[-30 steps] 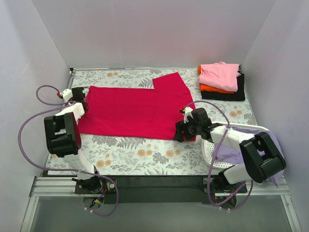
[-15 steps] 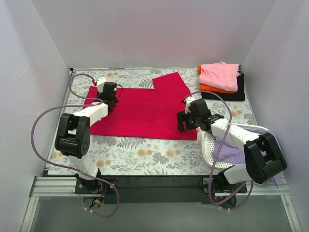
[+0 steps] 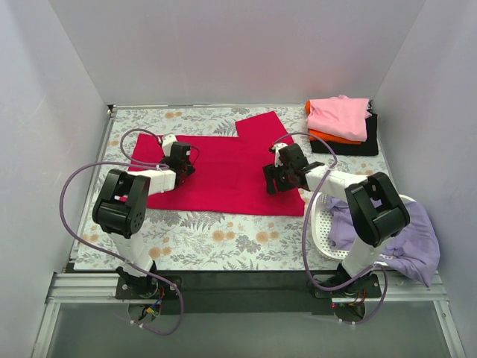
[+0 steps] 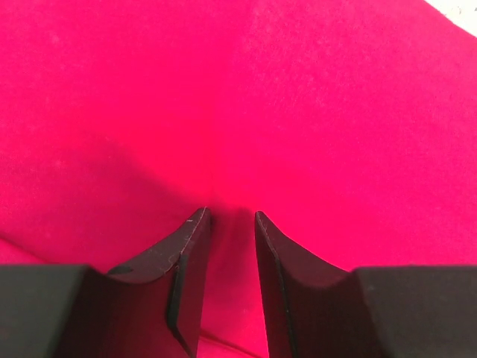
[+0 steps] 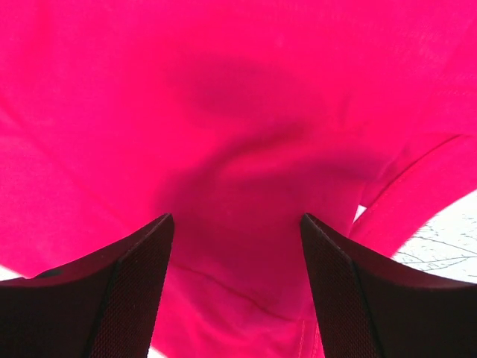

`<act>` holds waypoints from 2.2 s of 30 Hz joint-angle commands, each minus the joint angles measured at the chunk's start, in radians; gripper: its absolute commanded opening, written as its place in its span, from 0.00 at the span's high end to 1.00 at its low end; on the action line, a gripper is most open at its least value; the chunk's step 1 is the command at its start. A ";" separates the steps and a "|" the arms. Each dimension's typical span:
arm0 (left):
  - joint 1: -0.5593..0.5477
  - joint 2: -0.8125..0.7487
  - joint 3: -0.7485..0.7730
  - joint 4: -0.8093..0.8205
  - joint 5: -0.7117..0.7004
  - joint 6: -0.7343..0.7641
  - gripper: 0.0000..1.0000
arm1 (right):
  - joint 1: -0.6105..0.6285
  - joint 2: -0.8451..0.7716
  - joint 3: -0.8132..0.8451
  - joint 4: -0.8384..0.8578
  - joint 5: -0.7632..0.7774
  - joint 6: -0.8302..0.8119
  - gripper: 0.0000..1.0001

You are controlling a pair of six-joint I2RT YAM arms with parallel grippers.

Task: Fold and stack the t-shirts
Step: Fold the tshirt

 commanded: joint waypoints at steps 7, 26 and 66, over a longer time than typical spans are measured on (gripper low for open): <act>-0.025 -0.071 -0.116 -0.100 0.002 -0.065 0.71 | 0.061 0.000 -0.100 0.035 0.054 0.039 0.38; -0.030 -0.284 -0.319 -0.223 0.051 -0.159 0.70 | 0.106 -0.218 -0.330 -0.048 -0.013 0.120 0.38; 0.320 0.328 0.617 -0.258 -0.108 0.111 0.64 | 0.111 -0.427 -0.337 -0.015 -0.058 0.091 0.37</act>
